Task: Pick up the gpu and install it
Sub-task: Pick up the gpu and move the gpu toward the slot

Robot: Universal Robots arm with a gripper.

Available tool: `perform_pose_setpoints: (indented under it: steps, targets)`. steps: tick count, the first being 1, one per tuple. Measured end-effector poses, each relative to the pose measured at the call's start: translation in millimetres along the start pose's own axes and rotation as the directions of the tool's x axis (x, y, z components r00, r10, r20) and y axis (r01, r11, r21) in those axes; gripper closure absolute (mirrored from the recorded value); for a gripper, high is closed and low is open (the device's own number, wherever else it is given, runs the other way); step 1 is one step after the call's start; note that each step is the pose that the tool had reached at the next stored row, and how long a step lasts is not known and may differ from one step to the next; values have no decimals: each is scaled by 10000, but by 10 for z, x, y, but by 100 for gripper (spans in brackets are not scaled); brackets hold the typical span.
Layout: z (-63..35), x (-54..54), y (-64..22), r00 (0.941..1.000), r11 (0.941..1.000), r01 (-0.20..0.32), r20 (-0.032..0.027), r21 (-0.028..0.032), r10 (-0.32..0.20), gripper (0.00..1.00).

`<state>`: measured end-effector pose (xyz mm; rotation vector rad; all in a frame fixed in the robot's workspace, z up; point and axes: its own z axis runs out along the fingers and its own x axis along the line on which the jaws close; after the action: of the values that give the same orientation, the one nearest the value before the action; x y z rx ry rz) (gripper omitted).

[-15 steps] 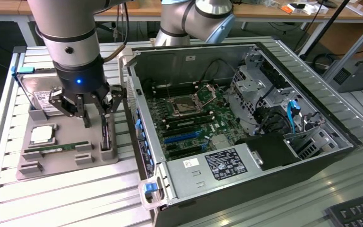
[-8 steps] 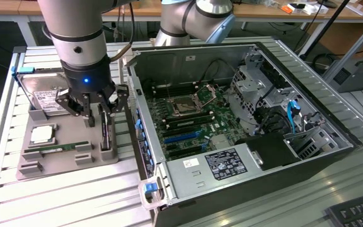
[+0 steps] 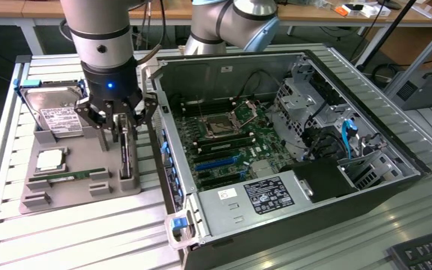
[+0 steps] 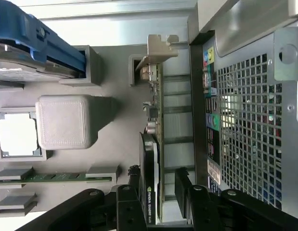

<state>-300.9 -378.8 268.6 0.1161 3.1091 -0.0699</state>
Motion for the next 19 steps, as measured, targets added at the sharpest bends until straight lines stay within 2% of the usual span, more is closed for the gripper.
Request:
perform_pose_setpoints:
  steps: [11,19]
  targets:
    - [46,30,58,10000,10000,2,-1,1,-2,58]
    - [127,46,63,10000,10000,2,0,0,-2,58]
